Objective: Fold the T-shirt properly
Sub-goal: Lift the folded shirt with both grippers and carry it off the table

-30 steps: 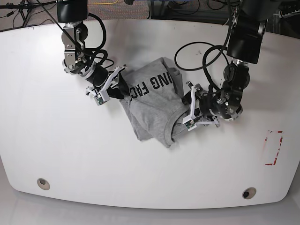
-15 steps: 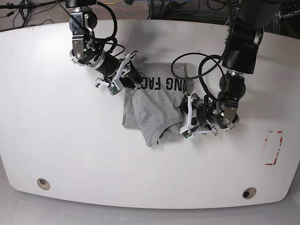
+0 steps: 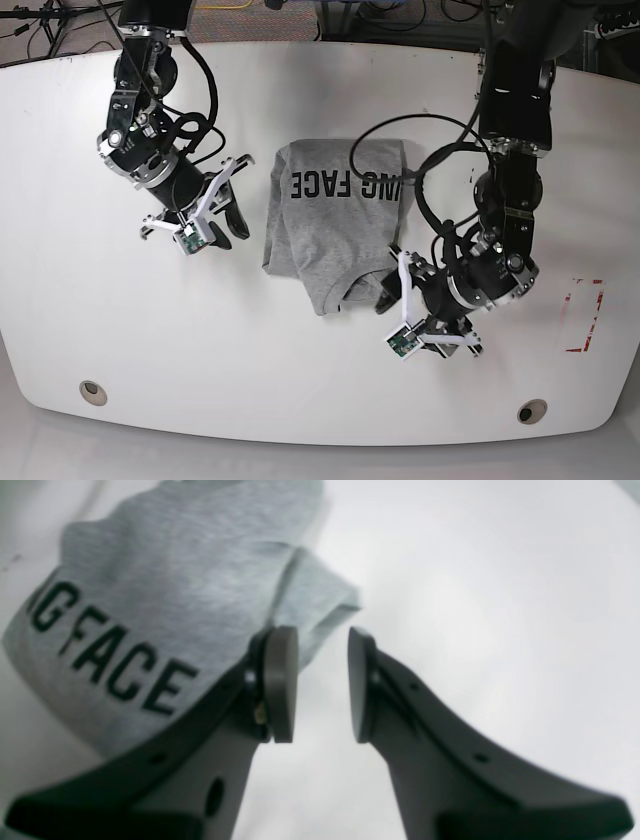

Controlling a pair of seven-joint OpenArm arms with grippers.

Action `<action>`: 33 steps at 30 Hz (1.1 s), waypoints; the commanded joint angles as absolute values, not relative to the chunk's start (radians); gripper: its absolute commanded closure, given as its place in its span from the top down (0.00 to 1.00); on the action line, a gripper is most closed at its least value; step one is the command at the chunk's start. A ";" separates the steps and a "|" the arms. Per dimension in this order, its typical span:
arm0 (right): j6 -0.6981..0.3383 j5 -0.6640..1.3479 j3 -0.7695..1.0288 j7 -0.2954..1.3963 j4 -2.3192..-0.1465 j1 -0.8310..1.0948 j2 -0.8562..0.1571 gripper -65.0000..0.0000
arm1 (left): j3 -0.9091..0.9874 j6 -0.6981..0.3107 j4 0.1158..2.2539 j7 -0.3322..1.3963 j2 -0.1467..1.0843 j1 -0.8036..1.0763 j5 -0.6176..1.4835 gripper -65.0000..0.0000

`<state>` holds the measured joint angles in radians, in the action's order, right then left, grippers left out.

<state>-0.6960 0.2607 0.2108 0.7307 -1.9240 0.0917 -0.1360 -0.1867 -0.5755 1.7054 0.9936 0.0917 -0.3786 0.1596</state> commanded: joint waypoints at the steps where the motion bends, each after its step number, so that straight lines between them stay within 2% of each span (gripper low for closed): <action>1: -0.698 0.272 0.251 0.782 -1.989 0.064 -0.156 0.26 | -0.206 -0.483 1.748 0.978 0.039 -0.348 0.153 0.59; 4: -0.698 0.278 0.268 0.817 -2.005 0.054 -0.168 0.31 | -0.223 -0.372 1.761 0.970 -0.010 -0.305 0.153 0.65; 11: -0.698 0.275 0.321 0.839 -2.017 0.050 -0.168 0.72 | -0.328 -0.045 1.718 0.762 -0.088 -0.151 0.113 0.78; 13: -0.698 0.275 0.332 0.839 -2.017 0.053 -0.168 0.78 | -0.364 0.007 1.698 0.708 -0.105 -0.114 0.068 0.79; 23: -0.698 0.277 0.367 0.840 -2.011 0.053 -0.166 0.76 | -0.463 0.133 1.443 0.438 -0.140 0.018 -0.179 0.79; 26: -0.698 0.280 0.367 0.840 -2.011 0.053 -0.166 0.76 | -0.461 0.163 1.337 0.410 -0.134 0.019 -0.189 0.79; 29: -0.698 0.282 0.367 0.840 -2.014 0.058 -0.166 0.76 | -0.461 0.163 1.241 0.406 -0.076 0.018 -0.180 0.79; 33: -0.698 0.282 0.377 0.840 -2.014 0.058 -0.166 0.76 | -0.449 0.163 1.199 0.406 -0.022 0.002 -0.177 0.79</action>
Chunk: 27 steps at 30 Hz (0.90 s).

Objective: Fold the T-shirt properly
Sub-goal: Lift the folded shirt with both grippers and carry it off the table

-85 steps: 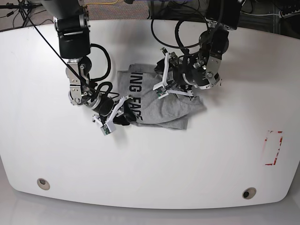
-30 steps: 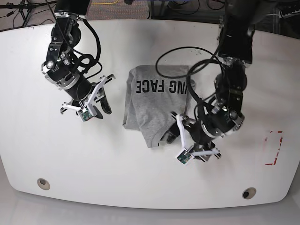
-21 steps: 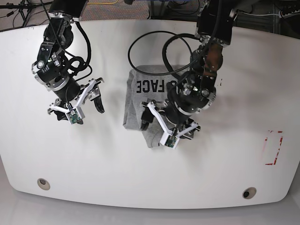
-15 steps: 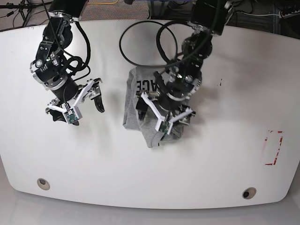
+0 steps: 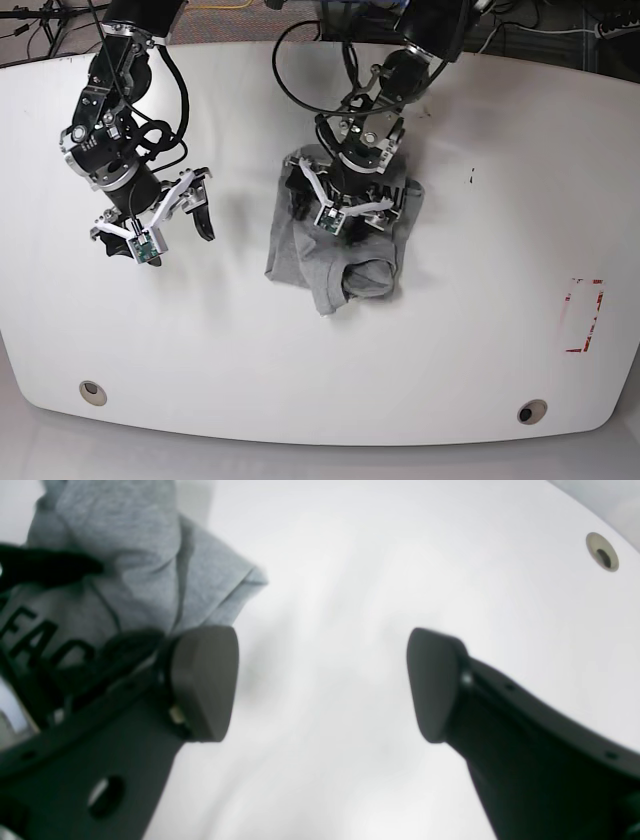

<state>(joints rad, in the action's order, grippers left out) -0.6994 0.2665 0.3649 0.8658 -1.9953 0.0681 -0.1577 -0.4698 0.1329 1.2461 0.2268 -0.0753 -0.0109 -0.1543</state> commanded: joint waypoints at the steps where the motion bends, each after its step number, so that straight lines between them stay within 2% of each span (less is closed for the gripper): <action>1: -0.698 0.282 0.387 0.842 -2.014 0.058 -0.165 0.76 | -0.432 0.162 1.199 0.409 0.005 0.001 -0.166 0.79; 3: -0.698 0.282 0.397 0.842 -2.014 0.058 -0.165 0.76 | -0.407 0.154 1.211 0.410 0.047 0.001 -0.139 0.79; 15: -0.698 0.282 0.415 0.842 -2.017 0.071 -0.165 0.76 | -0.180 -0.050 1.319 0.506 0.363 0.022 0.097 0.79; 21: -0.698 0.282 0.410 0.842 -2.017 0.082 -0.165 0.76 | -0.081 -0.180 1.279 0.515 0.513 0.041 0.171 0.79; 27: -0.698 0.283 0.410 0.842 -2.017 0.087 -0.162 0.74 | 0.016 -0.289 1.208 0.512 0.595 0.081 0.186 0.79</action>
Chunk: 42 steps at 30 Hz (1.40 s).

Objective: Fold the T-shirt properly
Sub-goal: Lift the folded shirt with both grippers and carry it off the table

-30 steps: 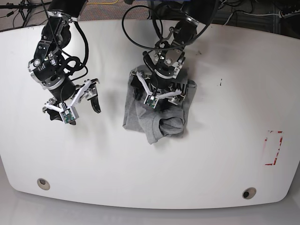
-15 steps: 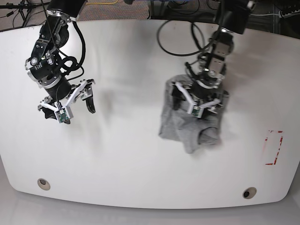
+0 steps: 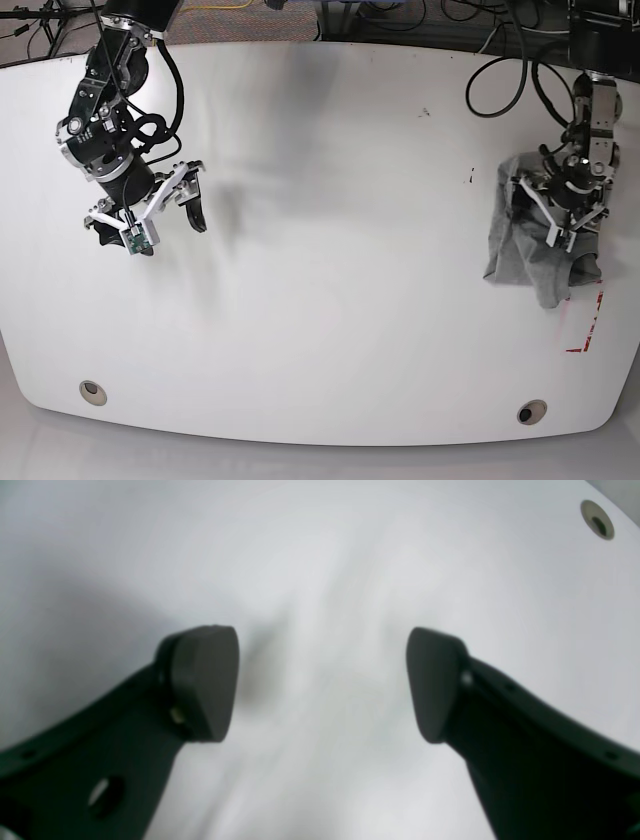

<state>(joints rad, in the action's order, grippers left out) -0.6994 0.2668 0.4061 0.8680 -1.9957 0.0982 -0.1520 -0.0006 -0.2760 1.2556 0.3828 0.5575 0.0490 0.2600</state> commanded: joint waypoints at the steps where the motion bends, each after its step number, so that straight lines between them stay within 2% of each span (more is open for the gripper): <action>1: -0.698 0.283 0.409 0.842 -2.017 0.087 -0.160 0.74 | 0.030 -0.303 1.198 0.512 0.602 0.082 0.186 0.79; 9: -0.698 0.282 0.410 0.842 -2.017 0.101 -0.125 0.72 | 0.162 -0.450 1.064 0.512 0.680 0.084 0.186 0.78; 19: -0.698 0.282 0.407 0.839 -2.017 0.117 -0.120 0.72 | 0.266 -0.568 1.056 0.522 0.743 0.084 0.186 0.78; 23: -0.698 0.282 0.407 0.839 -2.017 0.120 -0.120 0.72 | 0.314 -0.615 1.121 0.576 0.746 0.077 0.186 0.75; 27: -0.698 0.277 0.407 0.835 -2.017 0.119 -0.120 0.72 | 0.394 -0.653 1.294 0.671 0.740 0.074 0.186 0.74; 31: -0.698 0.272 0.409 0.817 -2.011 0.114 -0.127 0.72 | 0.381 -0.654 1.442 0.722 0.688 0.019 0.183 0.74; 37: -0.698 0.183 0.407 0.687 -1.992 0.122 -0.122 0.72 | 0.357 -0.645 1.610 0.730 0.576 -0.039 0.168 0.73; 42: -0.698 0.028 0.409 0.487 -1.929 0.143 -0.091 0.72 | 0.311 -0.532 1.678 0.605 0.417 -0.036 0.074 0.73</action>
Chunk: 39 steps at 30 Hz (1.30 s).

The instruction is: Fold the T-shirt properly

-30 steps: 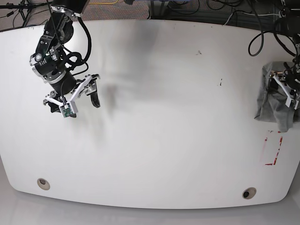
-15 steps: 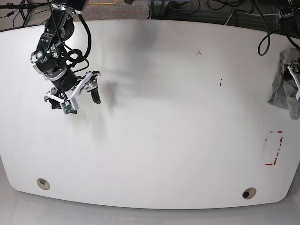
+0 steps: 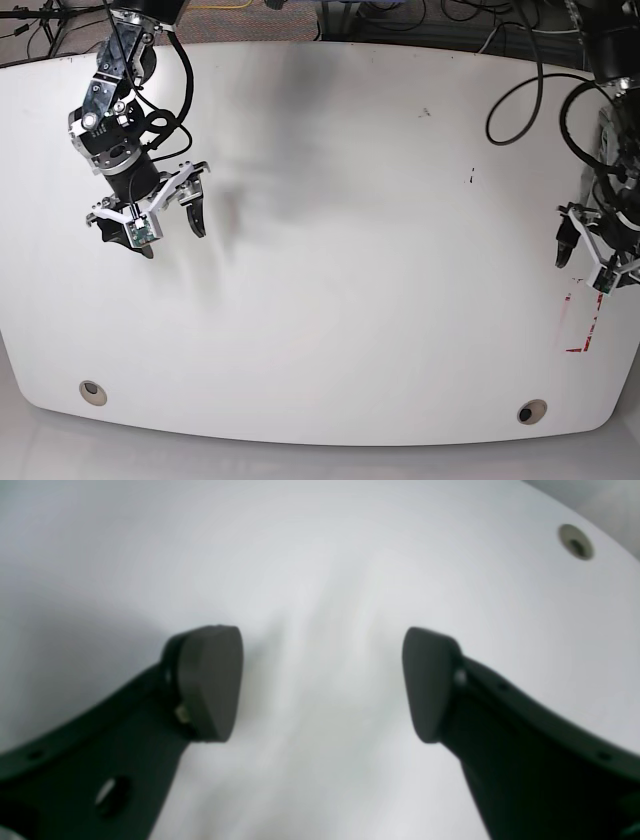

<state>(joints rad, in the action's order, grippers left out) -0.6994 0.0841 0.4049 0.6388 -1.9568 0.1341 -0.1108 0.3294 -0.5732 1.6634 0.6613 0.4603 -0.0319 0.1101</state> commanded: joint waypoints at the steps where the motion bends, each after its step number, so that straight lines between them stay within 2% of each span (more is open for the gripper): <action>1: -0.698 0.012 0.410 0.460 -1.922 0.147 -0.087 0.72 | 0.303 -0.518 1.676 0.582 0.401 -0.035 0.065 0.73; 7: -0.698 -0.139 0.415 0.173 -1.828 0.216 -0.071 0.72 | 0.203 -0.377 1.649 0.266 0.252 0.067 -0.030 0.73; 13: -0.696 -0.140 0.437 0.108 -1.814 0.323 -0.074 0.72 | 0.113 -0.266 1.670 0.058 0.170 0.219 -0.085 0.73; 18: -0.688 -0.038 0.475 0.067 -1.839 0.470 -0.071 0.72 | 0.073 -0.206 1.811 0.056 0.133 0.407 -0.111 0.73; 25: -0.688 0.085 0.484 0.102 -1.863 0.665 -0.067 0.72 | 0.071 -0.205 2.011 0.102 0.116 0.760 -0.110 0.73; 33: -0.696 0.220 0.496 0.104 -1.945 0.946 -0.015 0.72 | 0.087 -0.203 2.015 -0.016 0.122 1.148 -0.108 0.73; 39: -0.696 0.306 0.501 0.104 -1.948 1.101 -0.013 0.72 | 0.042 -0.200 1.975 -0.070 0.122 1.291 -0.108 0.70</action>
<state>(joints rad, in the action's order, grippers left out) -0.6960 0.2581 0.4923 0.1307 -1.9312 1.0248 -0.0040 0.0612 -0.1932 1.9831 -0.0414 0.1261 1.2457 -0.1123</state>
